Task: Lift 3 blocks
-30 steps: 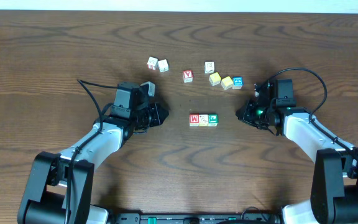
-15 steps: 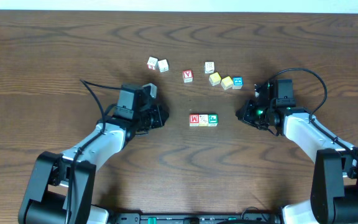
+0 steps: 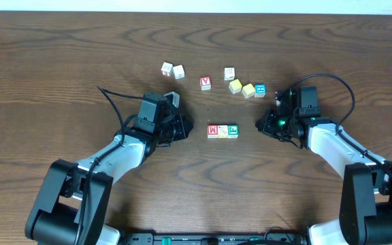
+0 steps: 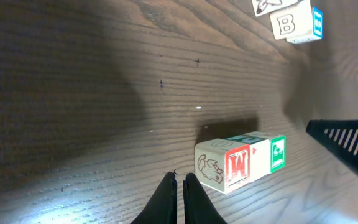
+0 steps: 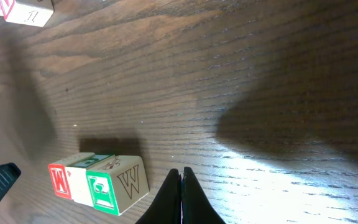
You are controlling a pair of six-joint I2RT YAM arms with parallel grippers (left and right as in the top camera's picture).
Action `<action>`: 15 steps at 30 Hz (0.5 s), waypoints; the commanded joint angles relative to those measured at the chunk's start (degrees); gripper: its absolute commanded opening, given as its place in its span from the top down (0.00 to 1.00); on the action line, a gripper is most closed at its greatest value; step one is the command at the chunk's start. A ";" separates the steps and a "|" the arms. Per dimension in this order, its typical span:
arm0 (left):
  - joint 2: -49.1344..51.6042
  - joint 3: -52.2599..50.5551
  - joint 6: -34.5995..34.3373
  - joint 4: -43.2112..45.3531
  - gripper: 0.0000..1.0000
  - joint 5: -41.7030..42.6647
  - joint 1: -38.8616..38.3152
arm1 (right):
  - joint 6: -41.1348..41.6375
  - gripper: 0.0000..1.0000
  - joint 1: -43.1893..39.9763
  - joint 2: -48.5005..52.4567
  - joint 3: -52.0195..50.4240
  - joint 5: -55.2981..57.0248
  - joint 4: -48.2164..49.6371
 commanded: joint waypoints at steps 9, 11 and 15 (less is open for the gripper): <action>2.93 -0.17 -5.42 0.11 0.93 -4.13 -2.03 | 0.83 0.99 1.90 -0.37 -0.48 0.42 0.02; 3.82 -0.17 -5.70 0.39 0.93 -4.15 -2.47 | 0.85 0.99 2.14 -0.37 -0.48 0.42 0.02; 4.50 -0.17 -6.67 2.45 0.92 -3.28 -3.10 | 2.95 0.99 2.38 -0.37 -0.48 2.01 -0.04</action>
